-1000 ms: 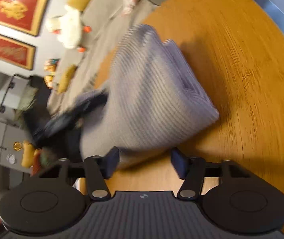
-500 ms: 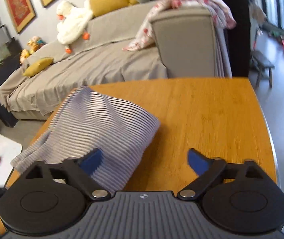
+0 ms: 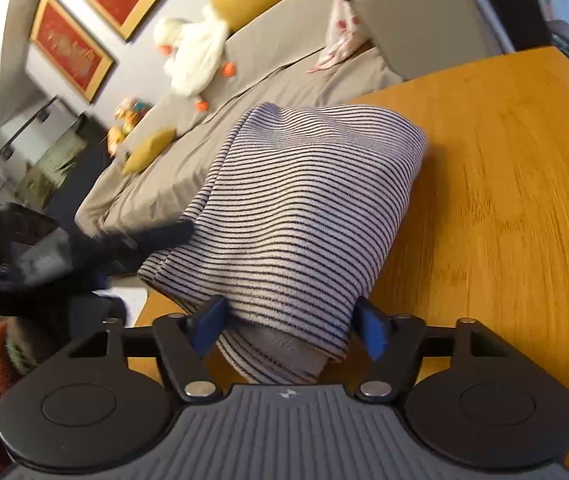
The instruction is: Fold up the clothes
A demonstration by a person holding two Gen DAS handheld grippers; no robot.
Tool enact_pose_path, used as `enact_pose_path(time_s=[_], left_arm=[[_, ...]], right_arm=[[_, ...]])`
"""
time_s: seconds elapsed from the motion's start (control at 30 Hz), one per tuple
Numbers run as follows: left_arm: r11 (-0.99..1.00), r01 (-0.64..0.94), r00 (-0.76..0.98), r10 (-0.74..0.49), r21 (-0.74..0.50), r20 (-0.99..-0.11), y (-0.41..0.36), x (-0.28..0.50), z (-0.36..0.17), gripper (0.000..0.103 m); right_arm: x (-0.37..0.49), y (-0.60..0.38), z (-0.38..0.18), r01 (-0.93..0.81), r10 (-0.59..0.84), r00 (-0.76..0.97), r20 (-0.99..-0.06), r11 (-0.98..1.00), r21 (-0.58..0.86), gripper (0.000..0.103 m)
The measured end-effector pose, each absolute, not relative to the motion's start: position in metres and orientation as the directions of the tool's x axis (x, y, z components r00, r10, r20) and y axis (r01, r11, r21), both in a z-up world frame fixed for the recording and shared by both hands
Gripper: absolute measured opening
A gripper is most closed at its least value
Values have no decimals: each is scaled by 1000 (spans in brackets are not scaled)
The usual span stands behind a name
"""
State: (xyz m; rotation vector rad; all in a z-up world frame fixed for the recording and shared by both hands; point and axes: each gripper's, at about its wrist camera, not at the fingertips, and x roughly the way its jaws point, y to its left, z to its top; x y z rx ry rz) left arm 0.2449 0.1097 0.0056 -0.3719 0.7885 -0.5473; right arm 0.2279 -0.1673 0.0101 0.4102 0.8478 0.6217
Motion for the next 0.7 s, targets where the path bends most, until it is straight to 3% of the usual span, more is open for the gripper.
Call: enact_pose_path(time_s=[0.13,0.2,0.23,0.27,0.33,0.53,0.7], left_arm=[[763,395,543,-644,-512,-539,73,232,2,103],[733,439,513,-679,-519,-525,58,227,2,103],[716,457,495,-698,-528,-517,52,225,2,103],[698,474,477,-716,-537,-509,46,224,1,103],[691,498,481,-723,-523,-497,50,213,7,103],[800,352,639,-584,-486,-501,96,196,20,103],[836,249,663,-515,-490,-542,89,205,15,103]], right_arm=[[244,-184,30,-398,559,558,-613,829,394,66],[243,-189,41,-384,464,617,-636,883,271,75],[242,-192,46,-375,424,640,-641,900,222,85],[240,-195,49,-367,411,649,-641,906,210,95],[231,-203,54,-359,409,666,-624,909,212,103],[187,-203,31,-432,446,689,-571,886,172,103],[155,-189,46,-472,435,822,-367,881,-12,103]])
